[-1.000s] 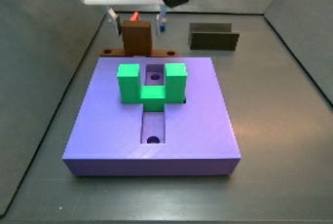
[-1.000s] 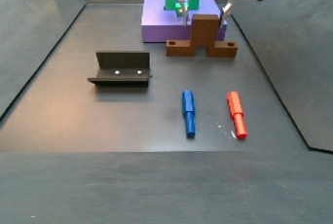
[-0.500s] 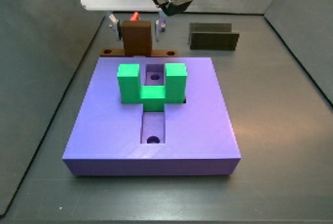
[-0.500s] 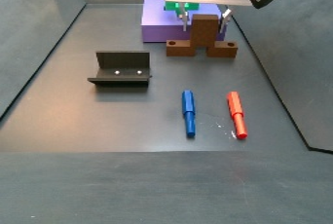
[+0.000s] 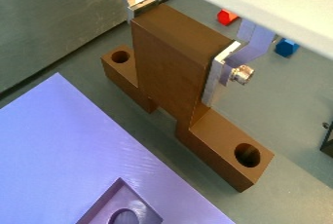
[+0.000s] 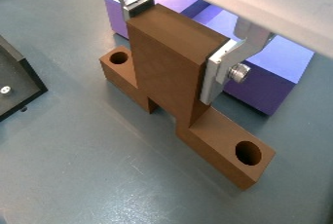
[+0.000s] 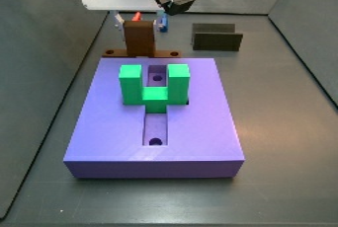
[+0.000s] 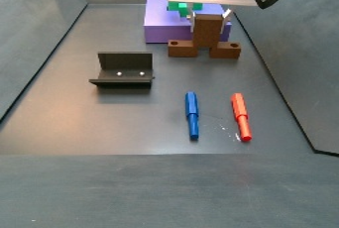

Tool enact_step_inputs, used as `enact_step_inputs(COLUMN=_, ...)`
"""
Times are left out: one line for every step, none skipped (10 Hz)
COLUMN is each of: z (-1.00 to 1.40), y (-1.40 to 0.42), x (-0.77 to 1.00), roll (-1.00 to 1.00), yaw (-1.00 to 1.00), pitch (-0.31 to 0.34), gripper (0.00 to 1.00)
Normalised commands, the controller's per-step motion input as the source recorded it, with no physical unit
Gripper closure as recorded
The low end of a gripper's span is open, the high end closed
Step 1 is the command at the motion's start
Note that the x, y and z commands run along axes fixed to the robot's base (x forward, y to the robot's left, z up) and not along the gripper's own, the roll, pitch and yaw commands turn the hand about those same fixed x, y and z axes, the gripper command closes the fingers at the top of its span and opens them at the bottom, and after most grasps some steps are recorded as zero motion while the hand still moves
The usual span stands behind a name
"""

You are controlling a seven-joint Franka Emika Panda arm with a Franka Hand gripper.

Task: Pick up the brown object. Move up. Move to above the board. Insert the brown object.
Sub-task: Pick up the brown object.

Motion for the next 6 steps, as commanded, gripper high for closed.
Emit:
enact_step_inputs(z=0.00, y=0.00, x=0.00, roll=0.00, yaw=0.00, pitch=0.000, gripper=1.00)
enact_step_inputs(z=0.00, y=0.00, x=0.00, roll=0.00, yaw=0.00, pitch=0.000, gripper=1.00)
enact_step_inputs(z=0.00, y=0.00, x=0.00, roll=0.00, yaw=0.00, pitch=0.000, gripper=1.00)
enact_step_inputs(z=0.00, y=0.00, x=0.00, roll=0.00, yaw=0.00, pitch=0.000, gripper=1.00)
enact_step_inputs(z=0.00, y=0.00, x=0.00, roll=0.00, yaw=0.00, pitch=0.000, gripper=1.00)
enact_step_inputs(z=0.00, y=0.00, x=0.00, roll=0.00, yaw=0.00, pitch=0.000, gripper=1.00)
